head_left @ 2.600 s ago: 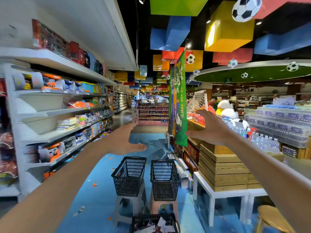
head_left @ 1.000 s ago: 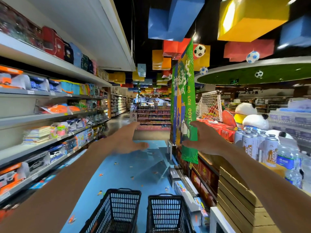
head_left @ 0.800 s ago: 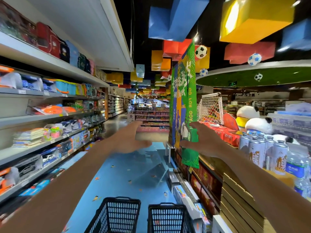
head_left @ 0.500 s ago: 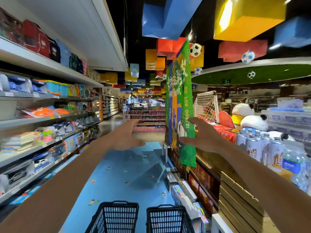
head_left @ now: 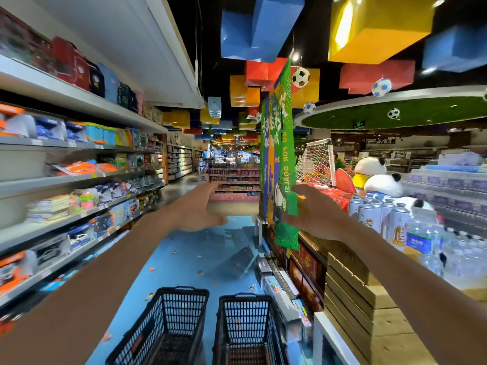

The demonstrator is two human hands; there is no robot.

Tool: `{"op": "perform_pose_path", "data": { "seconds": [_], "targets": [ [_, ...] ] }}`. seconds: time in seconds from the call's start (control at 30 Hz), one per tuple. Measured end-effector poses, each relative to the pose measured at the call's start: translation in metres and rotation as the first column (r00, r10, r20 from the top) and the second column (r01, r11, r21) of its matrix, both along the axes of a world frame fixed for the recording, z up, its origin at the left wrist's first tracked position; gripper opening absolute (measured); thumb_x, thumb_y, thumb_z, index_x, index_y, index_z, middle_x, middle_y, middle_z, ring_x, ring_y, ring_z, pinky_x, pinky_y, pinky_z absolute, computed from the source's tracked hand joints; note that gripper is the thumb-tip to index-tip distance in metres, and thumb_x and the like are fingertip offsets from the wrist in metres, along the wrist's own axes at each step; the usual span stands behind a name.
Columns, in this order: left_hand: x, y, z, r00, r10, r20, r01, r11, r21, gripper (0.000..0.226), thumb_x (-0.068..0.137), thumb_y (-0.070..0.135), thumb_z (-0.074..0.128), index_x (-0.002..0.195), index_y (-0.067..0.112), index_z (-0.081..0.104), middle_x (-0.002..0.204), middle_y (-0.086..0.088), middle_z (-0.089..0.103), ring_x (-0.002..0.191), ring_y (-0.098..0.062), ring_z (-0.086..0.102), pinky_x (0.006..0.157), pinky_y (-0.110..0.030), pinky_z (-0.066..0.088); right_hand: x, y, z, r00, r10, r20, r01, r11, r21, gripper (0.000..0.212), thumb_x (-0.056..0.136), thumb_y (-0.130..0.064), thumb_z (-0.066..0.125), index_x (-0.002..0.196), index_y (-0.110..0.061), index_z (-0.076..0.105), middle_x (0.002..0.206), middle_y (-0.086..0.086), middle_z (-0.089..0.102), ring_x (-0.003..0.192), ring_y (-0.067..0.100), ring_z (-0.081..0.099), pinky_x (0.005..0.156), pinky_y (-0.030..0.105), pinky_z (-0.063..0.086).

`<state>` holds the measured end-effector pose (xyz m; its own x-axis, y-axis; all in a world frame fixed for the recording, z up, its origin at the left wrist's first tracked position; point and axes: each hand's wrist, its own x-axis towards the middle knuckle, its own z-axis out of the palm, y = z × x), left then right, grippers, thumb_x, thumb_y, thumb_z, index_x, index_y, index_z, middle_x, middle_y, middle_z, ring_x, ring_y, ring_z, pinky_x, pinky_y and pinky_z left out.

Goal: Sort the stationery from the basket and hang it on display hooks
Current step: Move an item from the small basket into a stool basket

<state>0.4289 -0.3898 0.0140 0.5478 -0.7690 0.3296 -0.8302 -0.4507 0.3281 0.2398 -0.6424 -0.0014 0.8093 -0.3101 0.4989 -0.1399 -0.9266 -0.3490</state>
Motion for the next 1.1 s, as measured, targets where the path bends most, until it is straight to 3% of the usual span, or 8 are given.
{"op": "perform_pose_path", "data": {
  "seconds": [0.3,0.4,0.53,0.67,0.83,1.1],
  "targets": [
    [-0.130,0.043,-0.001,0.999,0.054,-0.007,-0.054,0.998,0.045,0.100,0.090,0.046,0.076,0.163,0.018,0.015,0.167,-0.003,0.026,0.148,-0.025,0.034,0.110,-0.032,0.033,-0.116,0.035,0.009,1.000,0.029,-0.008,-0.030,1.000,-0.006,0.093,0.085,-0.054,0.076,0.158,-0.020,0.029,0.163,0.000,0.033,0.147,0.021,0.034,0.117,0.035,0.031],
    [-0.161,0.059,0.006,0.997,0.079,0.026,-0.081,0.995,0.056,0.098,0.090,0.047,0.075,0.162,0.014,0.018,0.156,-0.002,0.035,0.141,-0.022,0.039,0.107,-0.035,0.035,-0.142,0.053,0.011,1.000,0.030,-0.007,-0.030,0.999,-0.015,0.092,0.087,-0.056,0.072,0.158,-0.021,0.027,0.164,-0.001,0.030,0.148,0.021,0.033,0.117,0.035,0.030],
    [-0.196,0.084,0.009,0.997,0.059,0.050,-0.062,0.996,0.058,0.103,0.091,0.048,0.074,0.165,0.017,0.009,0.172,-0.001,0.015,0.155,-0.025,0.024,0.120,-0.040,0.030,-0.175,0.078,0.008,1.000,0.027,0.008,-0.027,0.999,-0.024,0.090,0.088,-0.055,0.072,0.158,-0.021,0.027,0.163,-0.002,0.031,0.146,0.021,0.036,0.114,0.034,0.032],
    [-0.219,0.113,-0.002,0.998,0.044,0.044,-0.046,0.998,0.041,0.104,0.090,0.049,0.074,0.164,0.018,0.009,0.172,0.000,0.015,0.155,-0.024,0.024,0.121,-0.040,0.030,-0.201,0.105,0.002,1.000,0.028,0.001,-0.028,1.000,0.014,0.097,0.082,-0.055,0.078,0.157,-0.021,0.029,0.161,-0.001,0.034,0.143,0.023,0.040,0.114,0.037,0.036],
    [-0.239,0.159,-0.035,0.999,0.033,-0.043,-0.031,0.999,0.029,0.102,0.089,0.043,0.078,0.164,0.014,0.015,0.169,-0.004,0.022,0.153,-0.024,0.029,0.114,-0.030,0.030,-0.230,0.153,-0.028,0.998,0.061,-0.020,-0.059,0.993,0.099,0.097,0.079,-0.059,0.079,0.155,-0.021,0.033,0.156,-0.001,0.041,0.139,0.022,0.044,0.112,0.038,0.040],
    [-0.271,0.212,-0.093,0.989,0.044,-0.139,-0.022,0.987,0.158,0.106,0.087,0.047,0.076,0.164,0.010,0.013,0.170,-0.008,0.020,0.154,-0.028,0.028,0.121,-0.044,0.032,-0.267,0.212,-0.084,0.991,0.023,-0.130,-0.009,0.994,0.106,0.095,0.081,-0.056,0.079,0.155,-0.019,0.033,0.155,0.003,0.043,0.138,0.024,0.044,0.109,0.036,0.038]
  ]
}}
